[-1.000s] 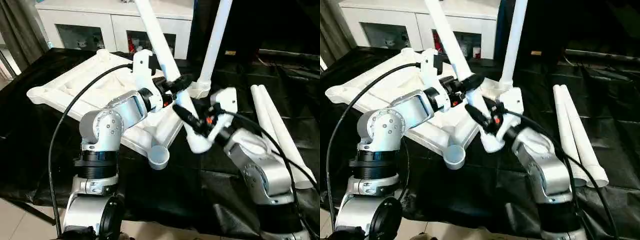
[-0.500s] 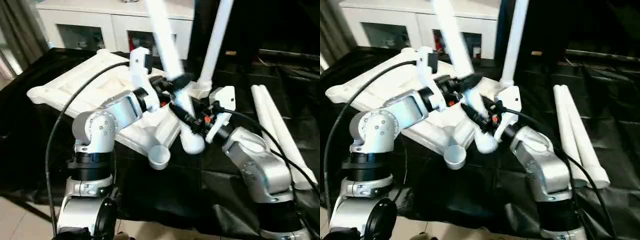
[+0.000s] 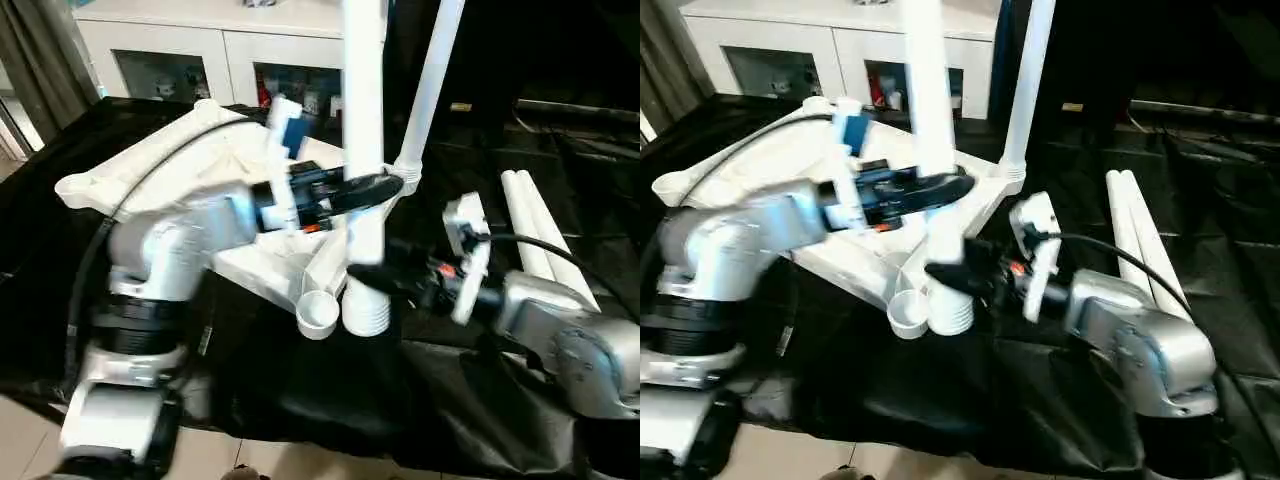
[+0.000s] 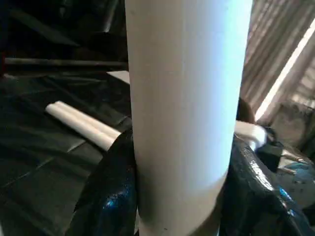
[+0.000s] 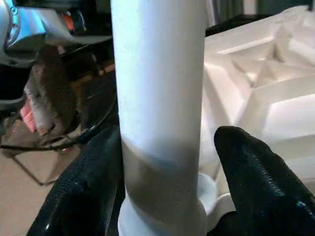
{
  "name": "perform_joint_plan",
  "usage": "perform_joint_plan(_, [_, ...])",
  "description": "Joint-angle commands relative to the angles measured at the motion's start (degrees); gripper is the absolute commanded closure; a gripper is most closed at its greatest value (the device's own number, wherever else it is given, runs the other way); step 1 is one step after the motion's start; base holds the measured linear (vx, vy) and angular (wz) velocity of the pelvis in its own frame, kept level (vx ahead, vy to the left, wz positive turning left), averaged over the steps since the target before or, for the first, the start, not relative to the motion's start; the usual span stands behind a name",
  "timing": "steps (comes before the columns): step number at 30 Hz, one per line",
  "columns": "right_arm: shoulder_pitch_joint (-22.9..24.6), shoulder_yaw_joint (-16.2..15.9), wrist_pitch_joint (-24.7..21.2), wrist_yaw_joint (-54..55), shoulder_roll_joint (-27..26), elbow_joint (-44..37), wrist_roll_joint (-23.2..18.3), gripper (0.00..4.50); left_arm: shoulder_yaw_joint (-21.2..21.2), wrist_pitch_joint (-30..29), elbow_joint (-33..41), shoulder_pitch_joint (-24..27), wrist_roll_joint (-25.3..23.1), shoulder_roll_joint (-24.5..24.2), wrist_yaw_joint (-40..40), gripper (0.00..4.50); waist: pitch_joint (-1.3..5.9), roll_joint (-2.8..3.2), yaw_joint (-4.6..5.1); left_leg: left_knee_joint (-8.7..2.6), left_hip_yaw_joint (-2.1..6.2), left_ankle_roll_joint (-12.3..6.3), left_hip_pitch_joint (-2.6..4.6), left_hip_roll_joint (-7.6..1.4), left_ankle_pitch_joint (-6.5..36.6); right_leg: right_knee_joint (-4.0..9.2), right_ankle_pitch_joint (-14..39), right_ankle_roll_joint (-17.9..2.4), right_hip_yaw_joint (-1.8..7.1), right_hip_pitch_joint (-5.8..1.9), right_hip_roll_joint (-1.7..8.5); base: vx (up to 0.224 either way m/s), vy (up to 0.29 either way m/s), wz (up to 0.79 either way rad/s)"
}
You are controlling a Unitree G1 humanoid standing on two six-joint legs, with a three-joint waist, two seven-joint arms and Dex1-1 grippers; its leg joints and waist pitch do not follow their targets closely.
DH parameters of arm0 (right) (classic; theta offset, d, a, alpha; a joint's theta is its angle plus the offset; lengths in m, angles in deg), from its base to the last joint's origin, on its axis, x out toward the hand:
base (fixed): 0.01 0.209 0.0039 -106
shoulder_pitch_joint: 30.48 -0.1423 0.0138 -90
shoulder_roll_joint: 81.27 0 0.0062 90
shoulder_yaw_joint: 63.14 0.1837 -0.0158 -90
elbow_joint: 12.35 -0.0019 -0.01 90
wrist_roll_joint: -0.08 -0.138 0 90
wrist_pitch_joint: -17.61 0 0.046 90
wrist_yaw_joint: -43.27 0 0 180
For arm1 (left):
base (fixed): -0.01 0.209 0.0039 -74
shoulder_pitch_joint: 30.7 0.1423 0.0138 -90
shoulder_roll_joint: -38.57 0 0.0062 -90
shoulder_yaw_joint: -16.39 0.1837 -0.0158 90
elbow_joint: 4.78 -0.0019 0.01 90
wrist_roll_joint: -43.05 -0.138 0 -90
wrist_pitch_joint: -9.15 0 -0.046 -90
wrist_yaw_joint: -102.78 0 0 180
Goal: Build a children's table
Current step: Pick table leg
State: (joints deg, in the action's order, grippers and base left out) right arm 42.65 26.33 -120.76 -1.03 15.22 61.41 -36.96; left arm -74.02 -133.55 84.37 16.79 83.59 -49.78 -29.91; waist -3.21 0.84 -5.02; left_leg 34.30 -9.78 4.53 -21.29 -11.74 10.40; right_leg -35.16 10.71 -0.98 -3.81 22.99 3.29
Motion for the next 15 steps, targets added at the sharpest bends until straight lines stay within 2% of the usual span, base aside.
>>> perform_joint_plan(1, [0.4, -1.0, -0.9, 0.9, 0.0, -0.4, 0.2, 1.72, -0.1, -0.2, 2.6, -0.5, 2.5, 0.6, 1.3, 2.64, 4.14, -0.35, -0.08, -3.33, 0.07, -0.82, 0.36, -0.81, 5.4, 4.00, 9.2, -9.5, 2.66, -3.60, 3.76, 0.000, 0.000, 0.00])
perform_joint_plan(10, [0.2, -3.0, -0.7, 1.1, 0.1, -0.2, 1.1, 2.50, -0.5, 0.1, 2.7, -1.1, 3.2, 1.1, 1.5, 2.64, 4.14, -0.68, -0.12, -3.27, 0.00, -0.73, 0.28, -0.74, 5.1, 4.10, 10.1, -8.6, 2.71, -3.61, 3.73, 0.000, 0.000, 0.00])
perform_joint_plan(14, [-0.2, -3.1, 0.3, 1.5, -0.2, 0.1, 1.5, 2.55, -0.2, 0.1, 2.6, -0.7, 2.9, 0.2, 2.0, 2.64, 4.14, -0.52, -0.12, -3.27, 0.04, -0.76, 0.30, -0.76, 4.8, 4.00, 9.8, -8.6, 2.67, -3.54, 3.71, 0.000, 0.000, 0.00])
perform_joint_plan(15, [-0.5, -3.0, 0.8, 2.0, -0.4, 0.5, 1.8, 2.56, -0.1, 0.3, 2.5, -0.7, 2.6, 0.1, 1.9, 2.64, 4.16, -0.80, -0.11, -3.27, 0.01, -0.78, 0.26, -0.74, 4.7, 3.96, 9.7, -8.5, 2.69, -3.58, 3.70, 0.000, 0.000, 0.00])
